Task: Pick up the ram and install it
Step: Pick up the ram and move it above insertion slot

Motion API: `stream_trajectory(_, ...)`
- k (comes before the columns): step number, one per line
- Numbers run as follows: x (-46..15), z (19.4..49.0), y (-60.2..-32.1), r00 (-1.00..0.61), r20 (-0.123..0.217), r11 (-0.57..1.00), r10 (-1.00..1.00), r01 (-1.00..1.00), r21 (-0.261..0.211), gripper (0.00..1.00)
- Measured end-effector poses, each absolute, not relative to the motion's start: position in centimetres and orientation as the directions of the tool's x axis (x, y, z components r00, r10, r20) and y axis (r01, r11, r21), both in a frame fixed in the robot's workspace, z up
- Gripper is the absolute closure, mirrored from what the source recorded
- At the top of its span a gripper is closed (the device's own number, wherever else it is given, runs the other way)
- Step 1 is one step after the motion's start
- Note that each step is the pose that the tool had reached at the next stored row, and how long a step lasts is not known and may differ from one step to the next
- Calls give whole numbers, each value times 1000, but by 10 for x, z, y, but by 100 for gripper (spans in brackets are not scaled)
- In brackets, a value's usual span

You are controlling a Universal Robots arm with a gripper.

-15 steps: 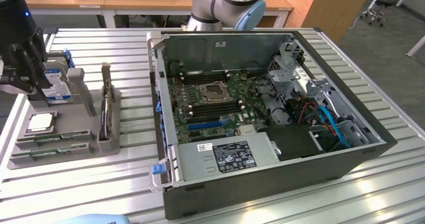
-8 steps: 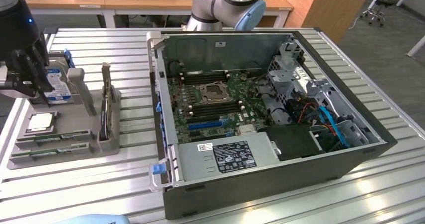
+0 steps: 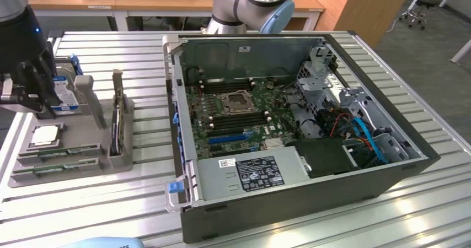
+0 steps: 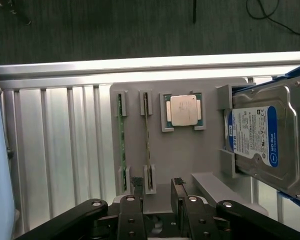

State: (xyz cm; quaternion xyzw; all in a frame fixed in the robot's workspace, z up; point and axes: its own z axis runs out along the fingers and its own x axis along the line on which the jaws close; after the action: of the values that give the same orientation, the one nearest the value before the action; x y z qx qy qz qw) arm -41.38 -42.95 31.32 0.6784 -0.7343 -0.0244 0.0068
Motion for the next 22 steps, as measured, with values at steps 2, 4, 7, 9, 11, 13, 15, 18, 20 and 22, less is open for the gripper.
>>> stream_trajectory(2,-414,311,-430,-79,-23,78,-997,-996,45,65)
stream_trajectory(4,-414,309,-430,-79,-23,78,-997,-996,45,65)
stream_trajectory(7,-414,306,-430,-79,-23,78,-997,-996,45,65)
stream_trajectory(9,-414,304,-430,-79,-23,78,-997,-996,45,65)
stream_trajectory(11,-414,303,-430,-79,-23,78,-997,-996,45,65)
stream_trajectory(13,-414,301,-430,-79,-23,78,-997,-996,45,65)
stream_trajectory(15,-414,299,-430,-79,-23,78,-997,-996,45,65)
stream_trajectory(18,-414,296,-430,-79,-23,78,-997,-996,45,65)
stream_trajectory(20,-414,293,-430,-79,-23,78,-997,-996,45,65)
stream_trajectory(22,-414,290,-430,-79,-23,78,-997,-996,45,65)
